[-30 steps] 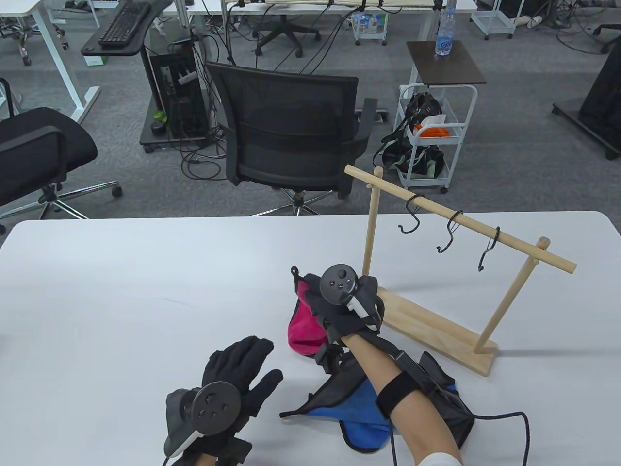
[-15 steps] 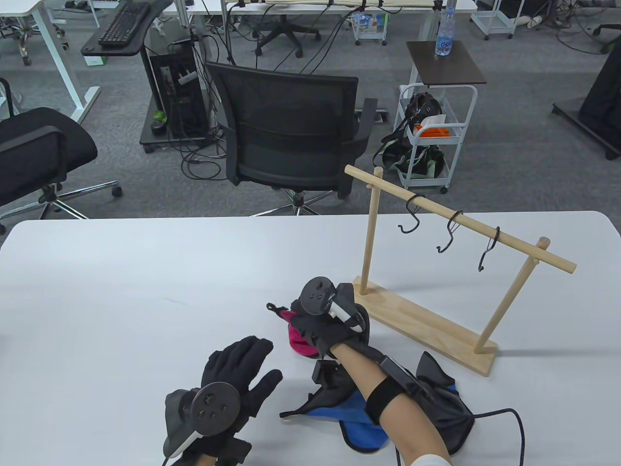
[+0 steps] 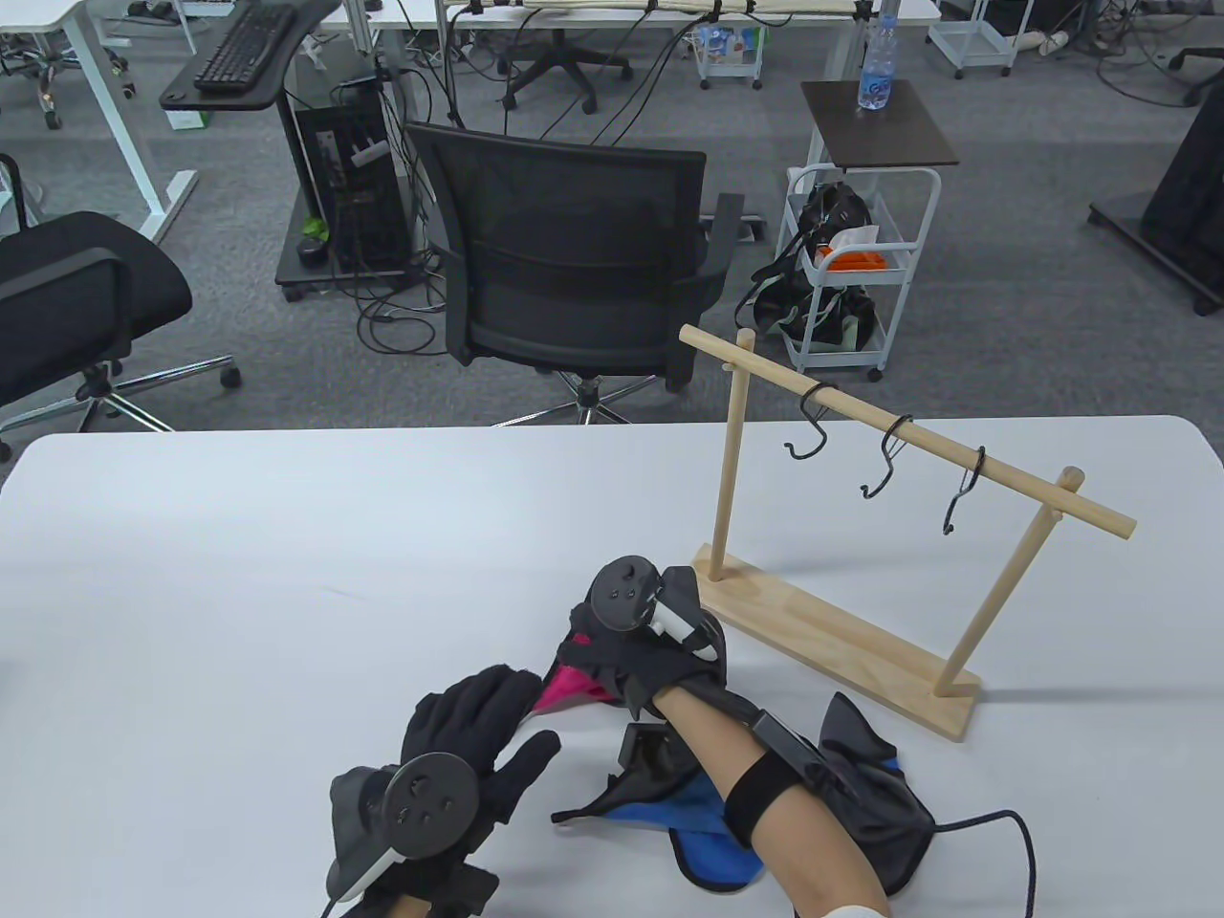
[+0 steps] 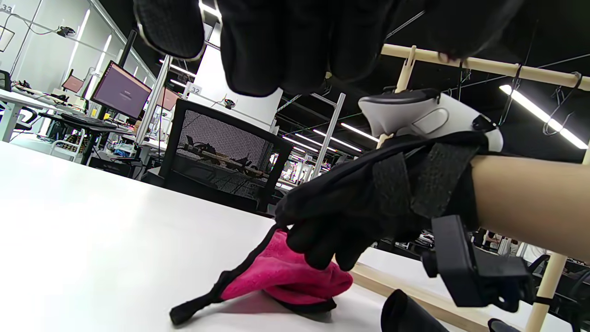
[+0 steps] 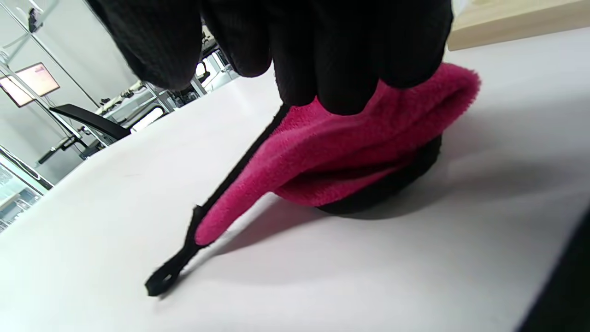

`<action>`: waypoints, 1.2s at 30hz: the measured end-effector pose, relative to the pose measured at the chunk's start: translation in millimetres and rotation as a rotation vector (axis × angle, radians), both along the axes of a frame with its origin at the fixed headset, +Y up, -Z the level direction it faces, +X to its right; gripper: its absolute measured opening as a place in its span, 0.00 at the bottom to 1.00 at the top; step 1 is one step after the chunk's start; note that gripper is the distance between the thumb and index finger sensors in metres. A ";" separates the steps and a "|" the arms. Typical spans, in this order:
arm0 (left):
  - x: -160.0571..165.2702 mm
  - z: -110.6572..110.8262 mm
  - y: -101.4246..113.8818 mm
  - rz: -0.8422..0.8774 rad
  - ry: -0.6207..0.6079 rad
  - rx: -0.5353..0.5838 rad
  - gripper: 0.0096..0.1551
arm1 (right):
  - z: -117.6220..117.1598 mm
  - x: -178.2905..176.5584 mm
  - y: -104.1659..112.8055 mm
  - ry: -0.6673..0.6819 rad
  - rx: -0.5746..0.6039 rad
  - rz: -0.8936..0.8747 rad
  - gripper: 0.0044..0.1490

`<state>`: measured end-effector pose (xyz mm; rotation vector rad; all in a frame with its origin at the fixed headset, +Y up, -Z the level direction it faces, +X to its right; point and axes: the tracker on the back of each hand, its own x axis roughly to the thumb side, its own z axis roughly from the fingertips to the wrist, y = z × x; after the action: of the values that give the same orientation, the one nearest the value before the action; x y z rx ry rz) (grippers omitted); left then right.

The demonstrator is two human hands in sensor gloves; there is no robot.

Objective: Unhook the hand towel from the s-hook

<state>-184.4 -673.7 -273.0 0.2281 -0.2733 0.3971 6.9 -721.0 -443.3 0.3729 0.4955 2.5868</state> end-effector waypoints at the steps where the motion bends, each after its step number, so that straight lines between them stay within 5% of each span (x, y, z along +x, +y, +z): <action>1: 0.2 0.0 0.0 -0.001 -0.001 -0.001 0.37 | 1.4 0.3 2.2 0.004 0.007 -0.005 0.39; 19: 7.3 0.4 -2.9 -0.023 -0.025 -0.026 0.37 | 59.8 29.3 61.0 0.046 0.251 -0.042 0.40; 36: 17.2 -0.2 -9.1 -0.056 -0.048 -0.050 0.37 | 123.1 87.1 62.9 -0.081 0.382 -0.073 0.41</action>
<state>-167.2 -682.9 -273.2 0.1618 -0.3163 0.3536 93.9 -658.1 -320.2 0.4009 -0.0449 2.6059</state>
